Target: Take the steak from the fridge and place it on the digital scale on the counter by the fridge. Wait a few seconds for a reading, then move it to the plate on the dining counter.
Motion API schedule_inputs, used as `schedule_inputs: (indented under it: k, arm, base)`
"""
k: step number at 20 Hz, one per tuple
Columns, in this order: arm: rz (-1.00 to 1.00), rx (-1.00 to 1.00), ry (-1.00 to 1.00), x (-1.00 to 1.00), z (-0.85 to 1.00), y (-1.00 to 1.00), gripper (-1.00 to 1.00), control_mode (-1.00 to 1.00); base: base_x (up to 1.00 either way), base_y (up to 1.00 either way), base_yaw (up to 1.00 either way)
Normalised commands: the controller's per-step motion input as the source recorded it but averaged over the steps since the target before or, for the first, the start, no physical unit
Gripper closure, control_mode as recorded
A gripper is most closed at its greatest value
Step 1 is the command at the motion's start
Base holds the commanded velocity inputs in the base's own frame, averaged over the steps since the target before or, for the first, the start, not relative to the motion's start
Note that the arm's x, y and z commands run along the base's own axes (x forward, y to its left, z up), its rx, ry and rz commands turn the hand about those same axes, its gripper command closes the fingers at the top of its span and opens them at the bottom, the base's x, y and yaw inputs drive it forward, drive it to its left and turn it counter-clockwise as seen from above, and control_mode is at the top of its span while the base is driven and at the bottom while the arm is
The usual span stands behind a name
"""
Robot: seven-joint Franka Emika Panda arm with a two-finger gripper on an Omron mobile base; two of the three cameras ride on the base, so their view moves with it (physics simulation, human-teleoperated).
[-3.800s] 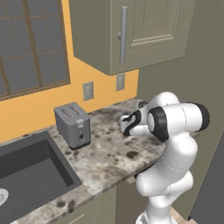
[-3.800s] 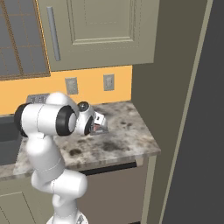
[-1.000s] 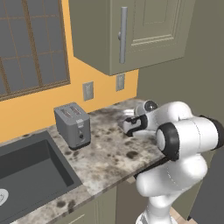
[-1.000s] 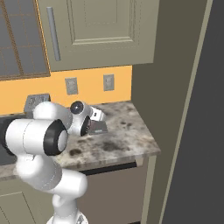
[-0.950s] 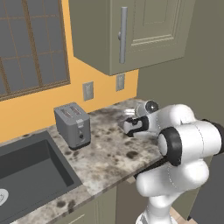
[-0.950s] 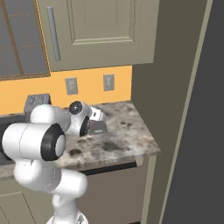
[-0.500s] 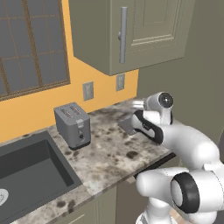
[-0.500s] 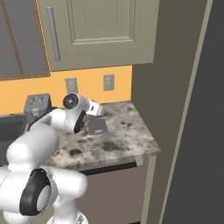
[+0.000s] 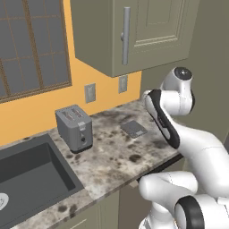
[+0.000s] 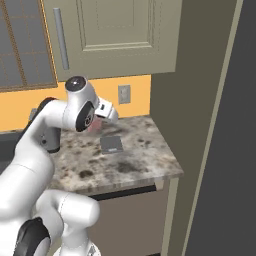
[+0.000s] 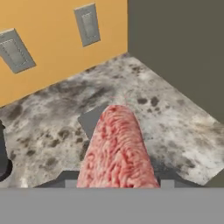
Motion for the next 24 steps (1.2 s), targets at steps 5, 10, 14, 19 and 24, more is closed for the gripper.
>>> schedule_inputs:
  k: [5,10,14,19,24]
  arm:
    - [0.0,0.0,0.46,-0.6,0.08,-0.08,1.0,-1.0]
    - [0.0,-0.03,0.29,-0.55,-0.2,-0.07,1.0,-1.0]
    - [0.0,-0.07,0.16,-0.44,-0.4,0.0,1.0,-1.0]
    - [0.0,0.0,0.0,0.0,0.0,0.0,1.0,1.0]
    - [0.0,0.0,0.0,0.0,0.0,0.0,1.0,1.0]
  base:
    - [0.0,0.0,0.0]
    - [0.0,0.0,0.0]
    - [0.0,0.0,0.0]
    - [-0.88,0.0,-0.08]
    - [-1.0,0.0,-0.26]
